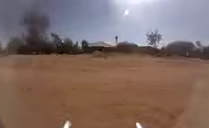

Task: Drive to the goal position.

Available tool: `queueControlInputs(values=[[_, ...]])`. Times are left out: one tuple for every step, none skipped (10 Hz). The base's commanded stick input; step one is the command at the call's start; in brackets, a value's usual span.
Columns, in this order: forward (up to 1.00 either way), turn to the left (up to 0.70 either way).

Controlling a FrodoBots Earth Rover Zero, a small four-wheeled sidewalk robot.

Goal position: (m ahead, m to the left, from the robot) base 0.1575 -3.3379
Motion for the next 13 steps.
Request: queueControlInputs(values=[[0.0, 0.45], [0.0, 0.45], [0.0, 0.45], [0.0, 0.45], [0.0, 0.45], [0.0, 0.45], [0.0, 0.43], [0.0, 0.23], [0.0, 0.02], [0.0, 0.0], [0.0, 0.0], [0.0, 0.0], [0.0, 0.0]])
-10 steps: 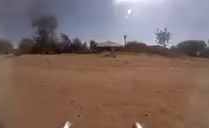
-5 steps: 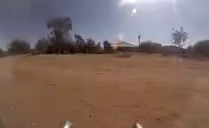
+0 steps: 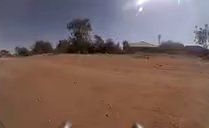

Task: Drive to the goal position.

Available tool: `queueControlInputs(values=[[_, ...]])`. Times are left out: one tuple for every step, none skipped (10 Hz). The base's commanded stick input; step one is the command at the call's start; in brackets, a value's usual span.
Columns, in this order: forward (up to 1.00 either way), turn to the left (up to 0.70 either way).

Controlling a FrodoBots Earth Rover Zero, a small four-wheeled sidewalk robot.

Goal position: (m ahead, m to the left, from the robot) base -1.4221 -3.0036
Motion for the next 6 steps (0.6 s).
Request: queueControlInputs(values=[[0.0, 0.0], [0.0, 0.0], [0.0, -0.08], [0.0, -0.28], [0.0, -0.45], [0.0, -0.45]])
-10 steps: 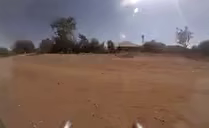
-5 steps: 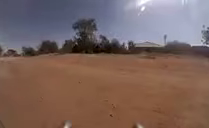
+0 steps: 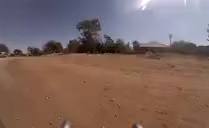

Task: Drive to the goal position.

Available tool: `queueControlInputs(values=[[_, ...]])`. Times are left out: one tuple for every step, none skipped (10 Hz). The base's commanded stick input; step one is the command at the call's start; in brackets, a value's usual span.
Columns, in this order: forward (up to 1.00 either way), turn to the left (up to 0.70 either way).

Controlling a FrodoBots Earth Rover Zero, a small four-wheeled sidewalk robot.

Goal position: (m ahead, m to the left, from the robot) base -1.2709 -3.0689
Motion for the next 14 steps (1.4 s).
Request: queueControlInputs(values=[[0.0, -0.45], [0.0, -0.45], [0.0, -0.45], [0.0, -0.45], [0.0, -0.45], [0.0, -0.45], [0.0, -0.45], [0.0, -0.45], [0.0, -0.45], [0.0, -0.45], [0.0, -0.45], [0.0, -0.45], [0.0, -0.45], [0.0, -0.45]])
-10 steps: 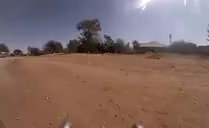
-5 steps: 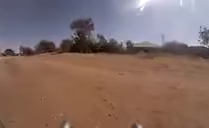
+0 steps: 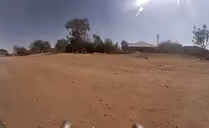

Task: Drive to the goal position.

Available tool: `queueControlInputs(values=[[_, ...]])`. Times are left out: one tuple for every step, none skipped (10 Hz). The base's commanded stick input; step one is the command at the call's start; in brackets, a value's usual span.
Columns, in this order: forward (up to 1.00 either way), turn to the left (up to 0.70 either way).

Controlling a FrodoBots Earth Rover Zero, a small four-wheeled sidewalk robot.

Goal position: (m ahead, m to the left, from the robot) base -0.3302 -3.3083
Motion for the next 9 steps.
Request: queueControlInputs(values=[[0.0, -0.45], [0.0, -0.45], [0.0, -0.45], [0.0, -0.45], [0.0, -0.45], [0.0, -0.45], [0.0, -0.45], [0.0, -0.45], [0.0, -0.45]])
